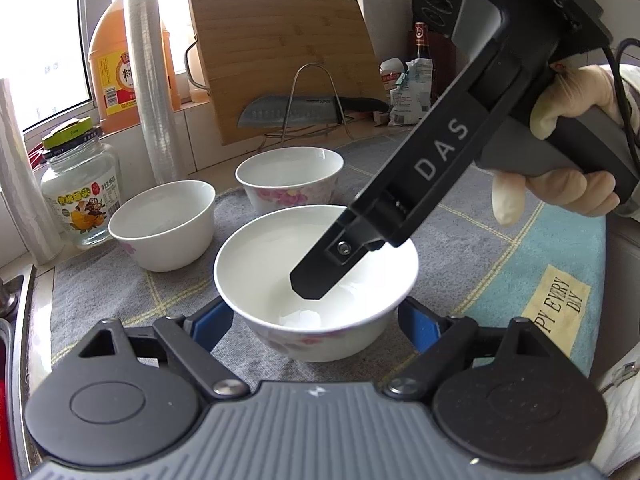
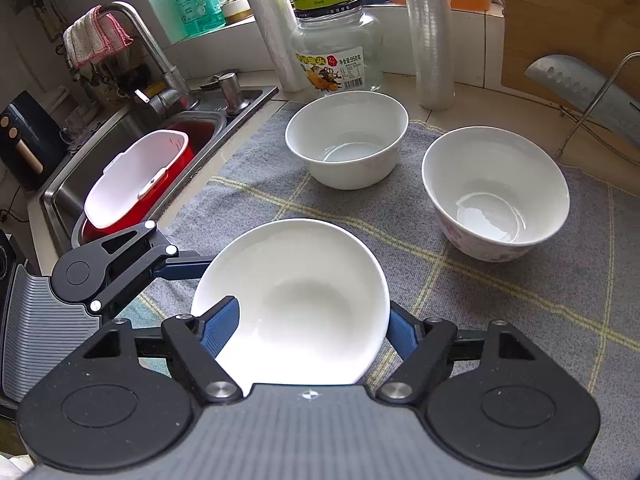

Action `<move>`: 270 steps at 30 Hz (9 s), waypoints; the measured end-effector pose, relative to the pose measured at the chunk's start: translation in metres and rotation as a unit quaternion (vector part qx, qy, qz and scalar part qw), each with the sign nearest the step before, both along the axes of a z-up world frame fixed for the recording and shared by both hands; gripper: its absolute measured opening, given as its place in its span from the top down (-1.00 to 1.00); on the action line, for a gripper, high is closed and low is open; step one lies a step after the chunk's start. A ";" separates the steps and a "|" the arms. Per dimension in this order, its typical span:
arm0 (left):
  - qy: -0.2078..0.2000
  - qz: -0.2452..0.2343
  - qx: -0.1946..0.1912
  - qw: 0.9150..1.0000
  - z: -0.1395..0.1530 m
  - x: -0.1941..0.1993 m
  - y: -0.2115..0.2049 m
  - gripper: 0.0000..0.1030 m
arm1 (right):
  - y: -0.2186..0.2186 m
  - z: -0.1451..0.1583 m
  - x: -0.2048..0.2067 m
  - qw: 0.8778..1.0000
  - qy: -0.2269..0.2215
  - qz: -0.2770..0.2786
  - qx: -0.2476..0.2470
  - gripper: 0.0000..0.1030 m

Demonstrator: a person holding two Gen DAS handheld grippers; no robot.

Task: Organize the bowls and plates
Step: 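Carry the white bowl with the right gripper and set it beside the plate stack, then open the right gripper and release the white bowl, then move the right gripper to the pink-floral bowl and grasp its rim, then lift and carry the pink-floral bowl with the right gripper toward the white bowl, then lower the pink-floral bowl into the white bowl and open the right gripper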

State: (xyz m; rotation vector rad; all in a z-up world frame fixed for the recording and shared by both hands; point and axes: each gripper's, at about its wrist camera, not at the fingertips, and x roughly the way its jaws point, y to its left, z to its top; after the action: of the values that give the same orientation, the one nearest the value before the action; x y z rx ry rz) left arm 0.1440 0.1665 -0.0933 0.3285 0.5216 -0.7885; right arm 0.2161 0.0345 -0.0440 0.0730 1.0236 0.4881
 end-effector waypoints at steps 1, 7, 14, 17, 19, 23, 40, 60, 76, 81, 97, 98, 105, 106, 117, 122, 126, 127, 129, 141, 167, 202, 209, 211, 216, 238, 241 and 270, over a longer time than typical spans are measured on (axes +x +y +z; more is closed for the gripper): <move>0.000 -0.002 0.001 1.000 0.002 -0.001 -0.003 -0.73 | -0.002 0.001 -0.002 1.000 0.000 -0.003 0.000 -0.60; 0.002 -0.026 0.008 1.000 0.012 -0.009 -0.025 -0.73 | -0.025 0.011 -0.020 1.000 -0.005 -0.028 -0.005 -0.60; 0.003 -0.070 0.005 0.998 0.017 -0.014 -0.065 -0.73 | -0.067 0.018 -0.045 0.998 -0.011 -0.067 -0.014 -0.60; 0.003 -0.091 0.001 0.996 0.018 -0.015 -0.086 -0.73 | -0.087 0.020 -0.053 0.996 -0.013 -0.087 -0.021 -0.60; 0.003 -0.103 0.001 0.995 0.017 -0.014 -0.100 -0.73 | -0.100 0.021 -0.058 0.995 -0.014 -0.099 -0.025 -0.60; 0.005 -0.124 0.001 0.992 0.012 -0.012 -0.126 -0.73 | -0.125 0.021 -0.066 0.992 -0.017 -0.124 -0.028 -0.60; 0.025 -0.146 0.017 0.989 -0.011 0.010 -0.171 -0.73 | -0.171 -0.002 -0.068 0.985 -0.010 -0.167 -0.037 -0.60; 0.037 -0.118 -0.020 0.992 -0.009 0.012 -0.146 -0.97 | -0.171 0.003 -0.071 0.982 -0.039 -0.177 -0.043 -0.99; 0.036 0.056 -0.004 0.998 -0.007 0.027 -0.080 -0.98 | -0.139 0.020 -0.056 0.983 -0.083 -0.153 -0.062 -1.00; 0.020 0.089 0.000 0.996 -0.008 0.041 -0.077 -0.98 | -0.128 0.023 -0.043 0.986 -0.086 -0.130 -0.067 -1.00; 0.014 0.134 -0.013 0.991 -0.010 0.088 -0.094 -0.98 | -0.120 0.019 0.009 0.990 -0.076 -0.084 -0.079 -1.00; 0.017 0.134 -0.014 0.991 -0.010 0.090 -0.095 -0.98 | -0.120 0.019 0.012 0.991 -0.074 -0.082 -0.080 -1.00; 0.019 0.135 -0.010 0.991 -0.013 0.100 -0.102 -0.98 | -0.121 0.014 0.034 0.992 -0.063 -0.069 -0.083 -1.00; 0.019 0.136 -0.010 0.991 -0.014 0.101 -0.103 -0.98 | -0.120 0.013 0.037 0.992 -0.064 -0.068 -0.083 -1.00; 0.014 0.132 -0.012 0.991 -0.016 0.116 -0.107 -0.98 | -0.107 0.012 0.072 0.994 -0.066 -0.022 -0.089 -1.00; 0.013 0.131 -0.012 0.991 -0.017 0.122 -0.110 -0.92 | -0.104 0.009 0.085 0.994 -0.063 -0.006 -0.086 -1.00; 0.013 0.127 -0.015 0.992 -0.017 0.124 -0.112 -0.82 | -0.101 0.006 0.092 0.995 -0.057 0.006 -0.077 -1.00; 0.014 0.126 -0.016 0.992 -0.017 0.124 -0.112 -0.81 | -0.101 0.005 0.093 0.996 -0.056 0.010 -0.075 -1.00; 0.013 0.125 -0.018 0.992 -0.017 0.123 -0.112 -0.76 | -0.098 0.004 0.095 0.995 -0.058 0.018 -0.074 -1.00; 0.017 0.121 -0.025 0.992 -0.017 0.126 -0.111 -0.67 | -0.089 -0.004 0.113 0.996 -0.048 0.039 -0.061 -0.66; 0.016 0.112 -0.023 0.993 -0.016 0.128 -0.110 -0.68 | -0.094 -0.010 0.131 0.998 -0.019 0.041 -0.044 -0.42; 0.014 0.007 0.008 1.000 0.040 0.035 -0.115 -0.68 | -0.120 0.054 0.001 0.999 -0.051 -0.013 -0.008 -0.40; 0.012 -0.037 0.004 0.999 0.043 0.015 -0.133 -0.68 | -0.141 0.058 -0.034 0.997 -0.053 -0.054 -0.014 -0.40; 0.011 -0.049 0.004 0.999 0.043 0.012 -0.139 -0.68 | -0.147 0.059 -0.043 0.996 -0.054 -0.067 -0.018 -0.40; 0.010 -0.077 0.006 0.997 0.040 0.004 -0.153 -0.68 | -0.161 0.058 -0.061 0.994 -0.054 -0.094 -0.025 -0.40; 0.036 -0.095 0.036 0.994 0.021 0.006 -0.179 -0.68 | -0.177 0.030 -0.068 0.991 -0.031 -0.122 -0.035 -0.40; 0.039 -0.095 0.039 0.994 0.019 0.006 -0.180 -0.68 | -0.177 0.028 -0.066 0.992 -0.027 -0.122 -0.034 -0.40; 0.009 -0.147 0.013 0.989 0.039 -0.011 -0.170 -0.91 | -0.176 0.036 -0.070 0.990 -0.047 -0.129 -0.042 -0.43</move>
State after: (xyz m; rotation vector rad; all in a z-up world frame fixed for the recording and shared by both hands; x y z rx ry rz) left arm 0.1332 -0.0037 -0.0543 0.4286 0.5068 -1.0726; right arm 0.1456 -0.1420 -0.0077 0.1049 0.9246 0.2115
